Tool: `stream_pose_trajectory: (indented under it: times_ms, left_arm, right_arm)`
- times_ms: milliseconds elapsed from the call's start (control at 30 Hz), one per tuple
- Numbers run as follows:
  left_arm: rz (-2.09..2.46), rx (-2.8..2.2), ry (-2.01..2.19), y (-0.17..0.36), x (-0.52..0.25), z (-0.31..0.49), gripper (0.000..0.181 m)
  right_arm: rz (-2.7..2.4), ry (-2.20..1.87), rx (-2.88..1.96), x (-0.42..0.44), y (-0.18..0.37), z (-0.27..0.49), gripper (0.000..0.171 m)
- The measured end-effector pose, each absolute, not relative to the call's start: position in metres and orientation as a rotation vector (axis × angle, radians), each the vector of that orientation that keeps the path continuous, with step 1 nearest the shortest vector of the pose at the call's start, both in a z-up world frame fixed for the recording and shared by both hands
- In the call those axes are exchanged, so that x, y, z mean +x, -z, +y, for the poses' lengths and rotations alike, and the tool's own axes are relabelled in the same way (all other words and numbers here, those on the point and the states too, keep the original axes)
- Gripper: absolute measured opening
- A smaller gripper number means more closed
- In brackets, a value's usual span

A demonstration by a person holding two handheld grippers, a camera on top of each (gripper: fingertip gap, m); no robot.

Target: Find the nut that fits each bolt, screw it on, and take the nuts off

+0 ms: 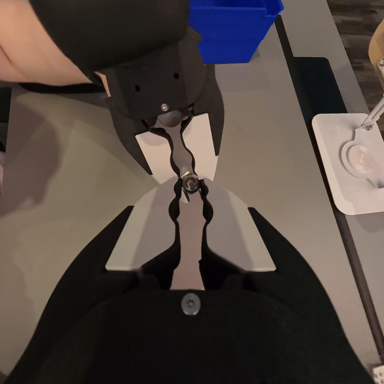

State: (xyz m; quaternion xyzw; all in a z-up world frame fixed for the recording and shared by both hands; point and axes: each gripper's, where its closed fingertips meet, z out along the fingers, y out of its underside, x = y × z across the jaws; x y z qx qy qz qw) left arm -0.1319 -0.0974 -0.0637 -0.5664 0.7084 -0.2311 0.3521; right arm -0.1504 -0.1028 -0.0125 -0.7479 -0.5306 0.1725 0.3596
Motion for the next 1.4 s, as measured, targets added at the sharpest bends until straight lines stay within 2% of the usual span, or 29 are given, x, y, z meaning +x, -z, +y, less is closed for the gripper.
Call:
stream_pose_trajectory:
  times_ms: [333, 700, 967, 1200, 1400]
  left_arm:
    - [1.755, -1.521, 0.580, 0.059, -0.132, -0.088, 0.014]
    - [1.726, -1.493, 0.636, 0.050, -0.131, -0.091, 0.014]
    - [1.692, -1.450, 0.683, 0.040, -0.129, -0.093, 0.014]
    - [1.624, -1.304, 0.881, 0.012, -0.127, -0.106, 0.014]
    - [1.623, -1.235, 0.949, -0.002, -0.127, -0.119, 0.014]
  right_arm:
    - [-1.220, -0.431, -1.982, -0.151, 0.008, -0.093, 0.017]
    - [-1.274, -0.356, -1.915, -0.152, 0.004, -0.093, 0.018]
    - [-1.272, -0.361, -1.858, -0.151, -0.004, -0.091, 0.026]
    - [-1.284, -0.483, -1.630, -0.150, -0.041, -0.103, 0.036]
    - [-1.300, -0.741, -1.356, -0.158, -0.072, -0.129, 0.032]
